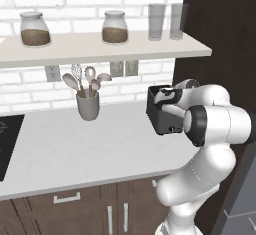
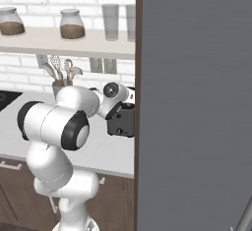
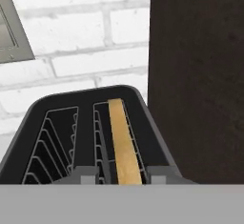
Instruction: Start the toaster. Once the lever pops up, take the bread to the plate on the dining counter.
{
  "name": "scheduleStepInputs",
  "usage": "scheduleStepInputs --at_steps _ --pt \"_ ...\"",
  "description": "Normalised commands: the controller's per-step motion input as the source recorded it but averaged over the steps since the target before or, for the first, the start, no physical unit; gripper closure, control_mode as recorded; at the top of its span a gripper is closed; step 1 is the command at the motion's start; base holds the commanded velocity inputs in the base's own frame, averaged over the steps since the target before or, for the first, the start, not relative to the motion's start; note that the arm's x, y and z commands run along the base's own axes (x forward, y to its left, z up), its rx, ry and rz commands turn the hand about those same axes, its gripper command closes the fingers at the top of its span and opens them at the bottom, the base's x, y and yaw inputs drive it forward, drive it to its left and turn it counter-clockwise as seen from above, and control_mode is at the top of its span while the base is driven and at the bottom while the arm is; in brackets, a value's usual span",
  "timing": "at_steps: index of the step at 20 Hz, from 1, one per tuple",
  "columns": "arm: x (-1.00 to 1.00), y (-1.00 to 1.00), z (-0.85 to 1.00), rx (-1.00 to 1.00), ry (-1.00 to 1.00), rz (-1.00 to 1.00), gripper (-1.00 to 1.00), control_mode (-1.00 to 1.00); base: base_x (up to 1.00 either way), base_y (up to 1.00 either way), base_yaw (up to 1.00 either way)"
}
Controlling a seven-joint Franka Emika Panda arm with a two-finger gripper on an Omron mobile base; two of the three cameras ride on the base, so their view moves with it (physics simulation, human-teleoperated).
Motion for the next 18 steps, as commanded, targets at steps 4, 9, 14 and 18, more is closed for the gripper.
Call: scheduleStepInputs --at_steps 4,9,14,18 --pt "-0.16 0.0 0.11 0.0 -0.01 0.0 1.0 -1.0 0.0 0.0 0.0" --pt "-0.28 0.0 0.76 -0.01 0.0 0.01 1.0 -1.0 0.0 0.0 0.0" --pt "-0.16 0.0 1.0 -0.04 -0.01 0.08 1.0 -1.0 0.0 0.0 0.0" --pt "0.0 0.0 0.99 -0.04 0.0 0.07 1.0 -1.0 0.0 0.0 0.0"
